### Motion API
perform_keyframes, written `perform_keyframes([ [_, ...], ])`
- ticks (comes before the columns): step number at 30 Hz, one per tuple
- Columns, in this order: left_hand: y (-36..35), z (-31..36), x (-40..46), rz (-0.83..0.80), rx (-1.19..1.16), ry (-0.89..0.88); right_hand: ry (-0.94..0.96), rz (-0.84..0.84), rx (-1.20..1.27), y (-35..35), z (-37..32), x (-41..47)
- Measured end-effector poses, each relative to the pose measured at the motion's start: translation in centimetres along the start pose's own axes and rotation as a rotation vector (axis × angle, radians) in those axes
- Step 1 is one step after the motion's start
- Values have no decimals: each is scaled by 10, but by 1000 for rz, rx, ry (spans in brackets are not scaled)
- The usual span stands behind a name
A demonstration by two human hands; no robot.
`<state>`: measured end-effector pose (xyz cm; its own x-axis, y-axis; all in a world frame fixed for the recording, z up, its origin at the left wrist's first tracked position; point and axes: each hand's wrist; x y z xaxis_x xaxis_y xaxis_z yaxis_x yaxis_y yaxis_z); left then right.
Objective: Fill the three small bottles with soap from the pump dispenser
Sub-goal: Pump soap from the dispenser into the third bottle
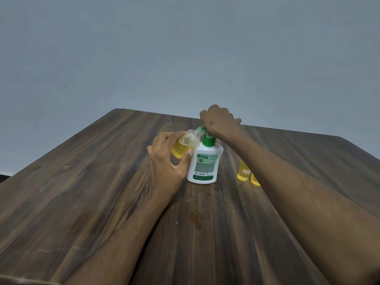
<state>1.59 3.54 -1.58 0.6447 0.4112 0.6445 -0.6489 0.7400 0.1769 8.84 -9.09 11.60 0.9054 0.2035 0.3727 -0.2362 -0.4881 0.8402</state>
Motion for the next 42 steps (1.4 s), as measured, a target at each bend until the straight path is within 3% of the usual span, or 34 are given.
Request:
perform_keyframes([
  [42,-2,-1,-2,-37,-73,3,13,35,28,-5,3,6],
])
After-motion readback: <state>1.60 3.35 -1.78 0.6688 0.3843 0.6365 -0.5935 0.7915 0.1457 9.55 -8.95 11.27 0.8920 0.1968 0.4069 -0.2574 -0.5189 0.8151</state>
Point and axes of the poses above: each hand's wrist, its own x-axis towards the middle knuckle, its own y-axis out of the back of the hand, z = x × y, and after that the axes turned 13 degrees about y, right-handed
